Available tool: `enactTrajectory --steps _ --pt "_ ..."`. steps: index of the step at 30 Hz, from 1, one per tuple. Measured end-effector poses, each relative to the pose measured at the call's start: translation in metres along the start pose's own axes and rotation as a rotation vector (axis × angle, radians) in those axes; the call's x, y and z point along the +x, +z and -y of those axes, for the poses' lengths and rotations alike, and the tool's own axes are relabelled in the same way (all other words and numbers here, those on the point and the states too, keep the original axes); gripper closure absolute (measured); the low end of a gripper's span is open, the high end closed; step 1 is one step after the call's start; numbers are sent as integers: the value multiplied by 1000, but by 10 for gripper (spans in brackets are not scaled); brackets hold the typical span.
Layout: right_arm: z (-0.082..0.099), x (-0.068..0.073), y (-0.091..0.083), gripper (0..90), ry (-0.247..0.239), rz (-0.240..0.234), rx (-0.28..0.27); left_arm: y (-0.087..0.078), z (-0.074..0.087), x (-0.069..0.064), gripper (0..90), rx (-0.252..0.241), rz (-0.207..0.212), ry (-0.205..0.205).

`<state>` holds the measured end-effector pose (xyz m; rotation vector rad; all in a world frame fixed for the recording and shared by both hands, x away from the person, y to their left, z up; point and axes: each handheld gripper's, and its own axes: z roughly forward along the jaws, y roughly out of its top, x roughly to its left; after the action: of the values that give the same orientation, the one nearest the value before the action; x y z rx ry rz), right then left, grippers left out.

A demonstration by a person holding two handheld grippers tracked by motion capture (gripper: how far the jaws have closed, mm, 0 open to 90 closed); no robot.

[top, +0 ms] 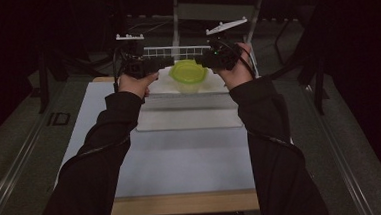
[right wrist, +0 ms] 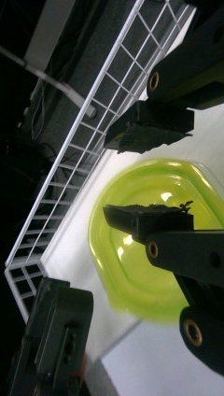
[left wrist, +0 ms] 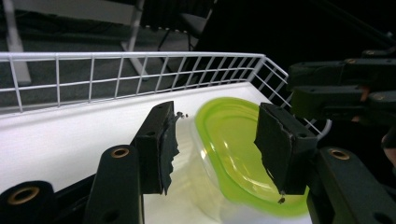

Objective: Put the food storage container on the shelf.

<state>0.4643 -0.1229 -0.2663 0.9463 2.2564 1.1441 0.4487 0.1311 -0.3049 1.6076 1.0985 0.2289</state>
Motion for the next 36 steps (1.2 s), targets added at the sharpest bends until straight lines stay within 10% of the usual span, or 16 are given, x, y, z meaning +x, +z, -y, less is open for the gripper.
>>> enactTrajectory --steps 15,25,36 --pt "57 36 -43 690 20 -120 -82 -46 45 -18 376 -113 131 143" --pt "102 57 -16 808 28 -193 -52 -53 74 -27 127 -143 147 217" --pt "101 61 10 898 16 -120 -50 -57 151 -19 77 -104 131 290"
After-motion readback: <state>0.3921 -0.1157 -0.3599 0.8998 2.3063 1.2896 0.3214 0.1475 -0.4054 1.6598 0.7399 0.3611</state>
